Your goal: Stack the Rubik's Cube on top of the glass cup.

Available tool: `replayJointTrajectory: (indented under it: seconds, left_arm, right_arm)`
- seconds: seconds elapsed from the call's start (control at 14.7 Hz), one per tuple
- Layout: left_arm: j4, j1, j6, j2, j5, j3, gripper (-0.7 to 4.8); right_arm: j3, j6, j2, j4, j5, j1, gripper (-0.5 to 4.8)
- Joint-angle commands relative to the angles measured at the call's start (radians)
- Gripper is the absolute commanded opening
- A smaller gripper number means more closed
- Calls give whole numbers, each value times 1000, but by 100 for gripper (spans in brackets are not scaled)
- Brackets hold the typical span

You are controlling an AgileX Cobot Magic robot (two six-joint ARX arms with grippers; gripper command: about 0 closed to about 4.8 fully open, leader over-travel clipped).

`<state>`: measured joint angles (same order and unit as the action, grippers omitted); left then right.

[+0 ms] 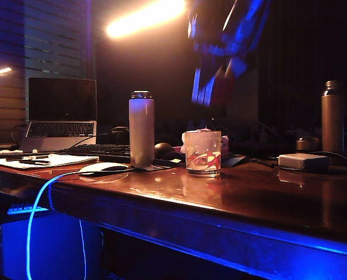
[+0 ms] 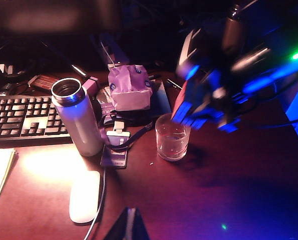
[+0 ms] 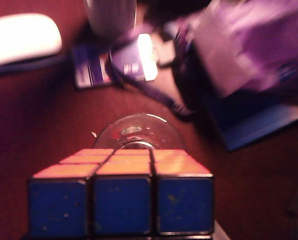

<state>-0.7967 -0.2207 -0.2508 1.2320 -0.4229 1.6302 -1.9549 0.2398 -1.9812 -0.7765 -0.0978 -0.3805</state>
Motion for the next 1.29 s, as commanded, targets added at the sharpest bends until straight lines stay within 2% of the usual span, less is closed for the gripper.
replayJointTrajectory:
  seconds: [0.07,0.81,1.09,1.22,1.29]
  left_arm:
    - [11,0,-1,-4,-4,6,-3]
    - [-11,0,-1,-5,-6,5,-3]
    - [-10,0,-1,-4,-8,5,-3]
    - [-10,0,-1,-4,-8,5,-3]
    - [-10,0,-1,-4,-8,5,-3]
  right_arm:
    - [-101,-5,-84,-28,8,0,211]
    - [-143,-4,-183,18,21,0,211]
    - [-144,-3,-191,12,55,0,214]
    - [-144,5,-191,-6,55,0,414]
    - [-144,5,-190,-6,55,0,420]
